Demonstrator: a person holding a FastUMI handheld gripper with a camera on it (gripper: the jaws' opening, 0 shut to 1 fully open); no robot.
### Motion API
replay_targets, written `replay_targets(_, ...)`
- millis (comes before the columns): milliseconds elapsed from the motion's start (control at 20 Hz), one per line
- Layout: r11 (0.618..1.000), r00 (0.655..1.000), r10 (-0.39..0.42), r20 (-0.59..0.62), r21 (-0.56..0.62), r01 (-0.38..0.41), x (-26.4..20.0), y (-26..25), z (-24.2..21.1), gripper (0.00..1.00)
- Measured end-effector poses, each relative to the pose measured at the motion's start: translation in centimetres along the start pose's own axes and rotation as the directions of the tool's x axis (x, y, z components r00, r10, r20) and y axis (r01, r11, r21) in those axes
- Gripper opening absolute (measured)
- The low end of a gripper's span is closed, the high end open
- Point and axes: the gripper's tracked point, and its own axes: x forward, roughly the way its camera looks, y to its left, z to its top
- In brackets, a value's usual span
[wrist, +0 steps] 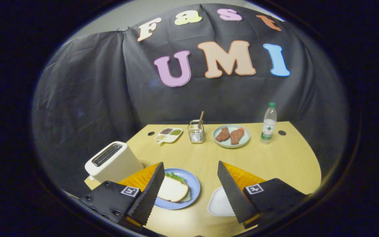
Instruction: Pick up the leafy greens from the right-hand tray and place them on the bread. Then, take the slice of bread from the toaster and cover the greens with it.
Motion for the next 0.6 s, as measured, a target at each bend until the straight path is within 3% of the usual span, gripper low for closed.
replay_targets(600, 0.983, 0.947, -0.176, 0.270, -0.009, 0.186, -9.4, -2.2, 5.1, 1.00)
